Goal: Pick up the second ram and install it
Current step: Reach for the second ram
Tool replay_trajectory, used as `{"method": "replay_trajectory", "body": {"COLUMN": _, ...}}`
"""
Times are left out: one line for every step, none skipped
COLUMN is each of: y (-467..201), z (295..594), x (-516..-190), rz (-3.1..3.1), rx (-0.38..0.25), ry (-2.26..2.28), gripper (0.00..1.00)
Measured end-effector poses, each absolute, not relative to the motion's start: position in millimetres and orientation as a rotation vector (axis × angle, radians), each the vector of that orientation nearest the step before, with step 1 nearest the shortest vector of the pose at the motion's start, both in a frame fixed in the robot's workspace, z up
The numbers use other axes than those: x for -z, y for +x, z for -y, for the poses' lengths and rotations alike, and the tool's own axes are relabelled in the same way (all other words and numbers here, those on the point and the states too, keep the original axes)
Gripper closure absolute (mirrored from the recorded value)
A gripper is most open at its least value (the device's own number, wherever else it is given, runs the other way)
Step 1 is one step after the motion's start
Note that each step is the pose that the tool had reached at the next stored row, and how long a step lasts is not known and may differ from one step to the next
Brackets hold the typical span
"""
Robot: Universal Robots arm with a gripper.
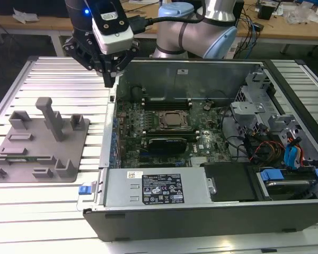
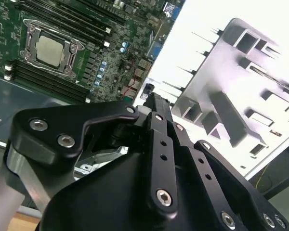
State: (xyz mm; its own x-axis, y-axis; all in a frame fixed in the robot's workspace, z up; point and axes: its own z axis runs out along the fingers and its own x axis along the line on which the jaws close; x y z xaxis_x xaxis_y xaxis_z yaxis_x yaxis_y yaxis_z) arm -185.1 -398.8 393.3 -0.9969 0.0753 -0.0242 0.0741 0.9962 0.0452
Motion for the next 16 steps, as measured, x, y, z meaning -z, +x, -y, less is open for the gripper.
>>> {"method": "replay_trajectory", "body": {"y": -188, "z": 399, "x": -393, "rz": -3.113, "rx": -0.069, "ry": 0.116, "gripper": 0.92}}
{"method": "replay_trajectory", "body": {"y": -191, "z": 399, "x": -393, "rz": -3.113, "rx": -0.069, "ry": 0.117, "gripper": 0.92}}
{"method": "replay_trajectory", "body": {"y": -194, "z": 399, "x": -393, "rz": -3.113, "rx": -0.069, "ry": 0.117, "gripper": 0.92}}
{"method": "replay_trajectory", "body": {"y": -196, "z": 399, "x": -393, "rz": -3.113, "rx": -0.069, "ry": 0.117, "gripper": 0.92}}
{"method": "replay_trajectory", "body": {"y": -199, "z": 399, "x": -393, "rz": -3.113, "rx": -0.069, "ry": 0.117, "gripper": 0.92}}
{"method": "replay_trajectory", "body": {"y": -201, "z": 399, "x": -393, "rz": -3.113, "rx": -0.069, "ry": 0.117, "gripper": 0.92}}
{"method": "replay_trajectory", "body": {"y": -204, "z": 399, "x": -393, "rz": -3.113, "rx": -0.069, "ry": 0.117, "gripper": 0.92}}
{"method": "replay_trajectory", "body": {"y": -205, "z": 399, "x": -393, "rz": -3.113, "rx": -0.069, "ry": 0.116, "gripper": 0.92}}
{"method": "replay_trajectory", "body": {"y": -207, "z": 399, "x": -393, "rz": -3.113, "rx": -0.069, "ry": 0.117, "gripper": 0.92}}
{"method": "replay_trajectory", "body": {"y": -208, "z": 399, "x": -393, "rz": -3.113, "rx": -0.069, "ry": 0.116, "gripper": 0.92}}
{"method": "replay_trajectory", "body": {"y": -211, "z": 399, "x": -393, "rz": -3.113, "rx": -0.069, "ry": 0.117, "gripper": 0.92}}
{"method": "replay_trajectory", "body": {"y": -212, "z": 399, "x": -393, "rz": -3.113, "rx": -0.069, "ry": 0.117, "gripper": 0.92}}
{"method": "replay_trajectory", "body": {"y": -214, "z": 399, "x": -393, "rz": -3.113, "rx": -0.069, "ry": 0.117, "gripper": 0.92}}
{"method": "replay_trajectory", "body": {"y": -216, "z": 399, "x": -393, "rz": -3.113, "rx": -0.069, "ry": 0.117, "gripper": 0.92}}
{"method": "replay_trajectory", "body": {"y": -217, "z": 399, "x": -393, "rz": -3.113, "rx": -0.069, "ry": 0.117, "gripper": 0.92}}
{"method": "replay_trajectory", "body": {"y": -219, "z": 399, "x": -393, "rz": -3.113, "rx": -0.069, "ry": 0.117, "gripper": 0.92}}
